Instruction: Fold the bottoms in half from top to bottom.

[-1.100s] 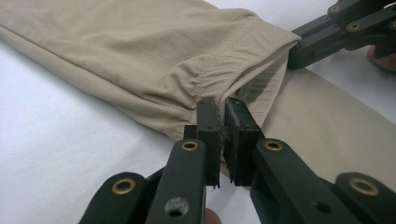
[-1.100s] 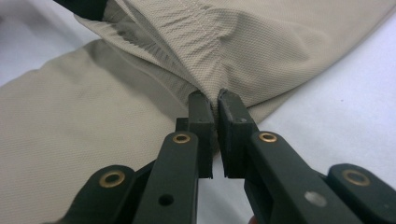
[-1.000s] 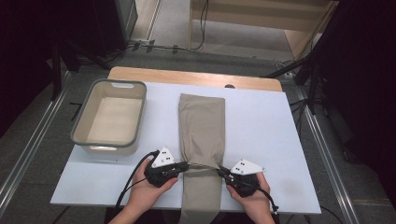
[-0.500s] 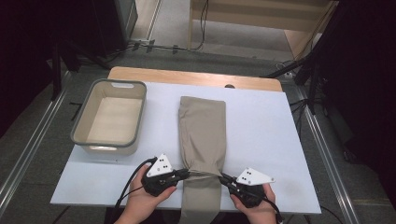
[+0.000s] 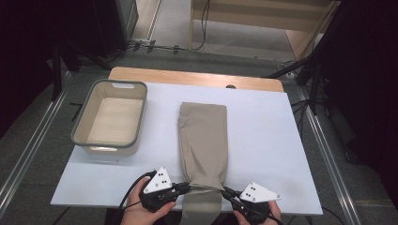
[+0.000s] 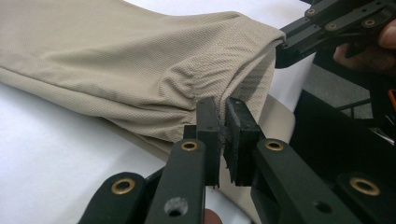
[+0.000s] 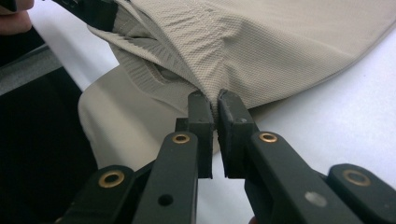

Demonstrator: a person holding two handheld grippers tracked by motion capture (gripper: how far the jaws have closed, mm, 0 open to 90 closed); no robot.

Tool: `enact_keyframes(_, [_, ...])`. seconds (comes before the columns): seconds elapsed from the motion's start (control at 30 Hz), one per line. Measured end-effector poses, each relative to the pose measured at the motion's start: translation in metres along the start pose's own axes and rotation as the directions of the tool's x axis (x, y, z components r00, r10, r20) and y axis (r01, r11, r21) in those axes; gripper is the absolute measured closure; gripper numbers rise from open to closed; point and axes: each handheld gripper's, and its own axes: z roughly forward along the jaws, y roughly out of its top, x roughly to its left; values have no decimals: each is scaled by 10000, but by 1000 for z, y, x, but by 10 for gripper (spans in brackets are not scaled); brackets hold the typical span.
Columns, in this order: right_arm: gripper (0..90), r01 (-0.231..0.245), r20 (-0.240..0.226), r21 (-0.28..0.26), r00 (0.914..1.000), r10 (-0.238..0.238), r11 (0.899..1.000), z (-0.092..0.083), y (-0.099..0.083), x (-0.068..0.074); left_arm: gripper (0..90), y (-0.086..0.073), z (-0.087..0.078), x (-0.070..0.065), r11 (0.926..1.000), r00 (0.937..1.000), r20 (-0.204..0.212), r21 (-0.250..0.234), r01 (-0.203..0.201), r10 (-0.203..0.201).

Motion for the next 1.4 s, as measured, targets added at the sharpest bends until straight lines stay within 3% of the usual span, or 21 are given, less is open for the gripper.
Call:
enact_keyframes(0.17, [832, 67, -23, -33, 10000, -67, 10000, -9, -4, 7, 856, -2, -3, -9, 9999, 10000, 36, 137, -4, 4])
enact_keyframes(0.27, [814, 35, -173, 76, 9998, -34, 10000, -12, -7, 10, 856, -3, -6, -16, 9995, 9997, -132, 210, -219, 222])
enact_keyframes(0.3, [775, -17, -293, 19, 9996, 17, 10000, -13, -9, 10, 850, -3, -7, -17, 9997, 9998, -59, 132, -207, 208])
enact_keyframes(0.33, [672, -117, -337, -27, 9994, 116, 9999, -15, -10, 11, 820, -4, -9, -18, 9998, 9998, -58, -8, -178, 178])
enact_keyframes(0.37, [543, -143, -430, -100, 9990, 138, 9998, -16, -10, 11, 756, -5, -11, -17, 9998, 10000, 36, -172, -68, 69])
enact_keyframes(0.43, [349, -151, -545, -153, 9984, 143, 9998, -20, -11, 11, 518, -6, -15, -12, 9986, 9983, 502, -420, 324, -303])
enact_keyframes(0.53, [171, -345, -602, -470, 9977, 316, 9983, -26, -10, 9, 326, -6, -20, -5, 9946, 9967, 614, -863, 582, -530])
enact_keyframes(0.6, [116, -511, -748, -662, 9961, 461, 9965, -29, -8, 6, 233, -4, -22, -1, 9927, 9951, 719, -949, 744, -677])
enact_keyframes(0.7, [78, -477, -937, -1015, 9949, 382, 9937, -30, -3, 4, 129, -1, -21, 5, 9934, 9956, 702, -913, 687, -624])
enact_keyframes(0.77, [78, -349, -831, -1087, 9962, 259, 9935, -29, 1, 2, 109, 3, -21, 9, 9934, 9960, 773, -1014, 528, -450])
enact_keyframes(0.8, [77, -366, -728, -1093, 9969, 288, 9933, -28, 4, 0, 83, 6, -21, 9, 9941, 9981, 486, -1005, 419, -372])
enact_keyframes(0.93, [0, -817, -863, -1288, 9937, 709, 9883, -25, 17, -15, 33, 19, -20, 17, 9942, 9984, 517, -1043, 274, -221])
enact_keyframes(1.03, [0, -717, -749, -1311, 9952, 622, 9888, -20, 27, -26, 10, 29, -19, 25, 9943, 9982, 598, -1059, 116, -53])
enact_keyframes(1.3, [0, -756, -656, -1491, 9956, 664, 9859, -7, 52, -51, 0, 49, -8, 59, 9905, 9972, 739, -1365, 192, -91])
enact_keyframes(1.4, [0, -643, -544, -1462, 9969, 569, 9872, 2, 63, -61, 0, 59, -1, 75, 9902, 9987, 470, -1372, 259, -196])
